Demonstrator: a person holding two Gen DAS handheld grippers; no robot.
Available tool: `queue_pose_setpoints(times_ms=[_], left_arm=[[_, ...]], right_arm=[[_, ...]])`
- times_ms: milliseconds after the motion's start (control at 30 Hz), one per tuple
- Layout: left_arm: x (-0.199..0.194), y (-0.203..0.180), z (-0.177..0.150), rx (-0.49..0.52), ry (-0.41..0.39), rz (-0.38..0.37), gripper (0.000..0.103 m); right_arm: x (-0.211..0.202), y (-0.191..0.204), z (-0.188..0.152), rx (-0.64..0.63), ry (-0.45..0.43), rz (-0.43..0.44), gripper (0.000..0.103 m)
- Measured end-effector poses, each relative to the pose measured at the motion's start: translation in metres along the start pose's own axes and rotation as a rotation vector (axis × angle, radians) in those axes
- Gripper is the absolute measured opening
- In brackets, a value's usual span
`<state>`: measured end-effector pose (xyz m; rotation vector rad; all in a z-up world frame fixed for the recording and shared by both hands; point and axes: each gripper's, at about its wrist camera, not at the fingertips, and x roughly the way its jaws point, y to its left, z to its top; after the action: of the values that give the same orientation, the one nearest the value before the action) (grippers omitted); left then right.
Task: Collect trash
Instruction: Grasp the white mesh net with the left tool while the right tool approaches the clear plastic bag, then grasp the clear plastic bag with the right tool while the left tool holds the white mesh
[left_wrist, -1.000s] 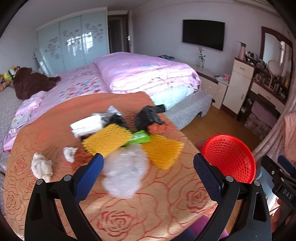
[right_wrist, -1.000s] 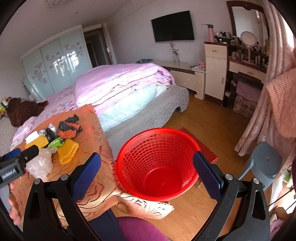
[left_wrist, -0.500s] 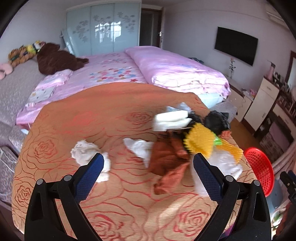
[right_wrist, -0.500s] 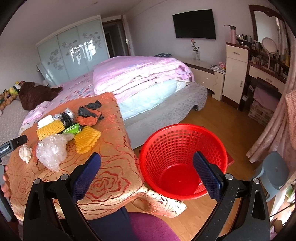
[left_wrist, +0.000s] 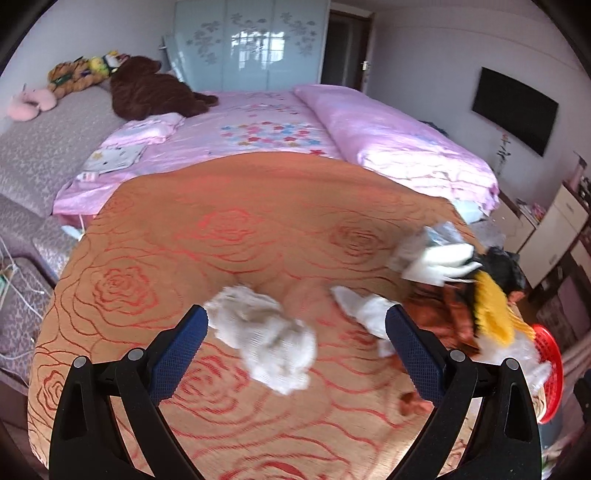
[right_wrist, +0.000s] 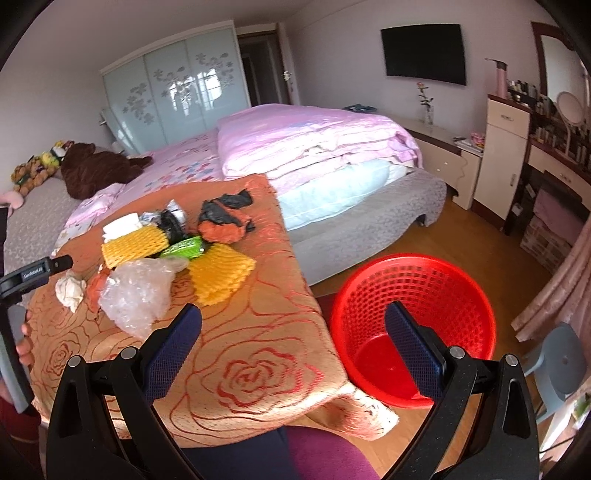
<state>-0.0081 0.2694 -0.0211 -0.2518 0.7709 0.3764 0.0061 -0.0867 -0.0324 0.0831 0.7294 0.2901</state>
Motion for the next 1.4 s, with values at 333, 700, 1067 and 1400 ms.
queue_pose_setpoints(times_ms=[333, 700, 1067, 1400], left_arm=[[0.031, 0.024, -0.004, -0.056, 0.103, -0.023, 0.057], [0.017, 0.02, -0.014, -0.044, 0.056, -0.003, 0.03], [-0.005, 0.018, -0.012, -0.034, 0.014, 0.002, 0.029], [-0.03, 0.003, -0.008, 0.006, -0.045, -0.004, 0.029]], right_arm=[[0.013, 0.056, 0.008, -0.092, 0.008, 0.151, 0.096], [0.044, 0.098, 0.014, -0.131, 0.045, 0.223, 0.096], [0.075, 0.124, 0.013, -0.184, 0.122, 0.262, 0.057], [0.047, 0.112, 0.008, -0.154, 0.116, 0.317, 0.037]])
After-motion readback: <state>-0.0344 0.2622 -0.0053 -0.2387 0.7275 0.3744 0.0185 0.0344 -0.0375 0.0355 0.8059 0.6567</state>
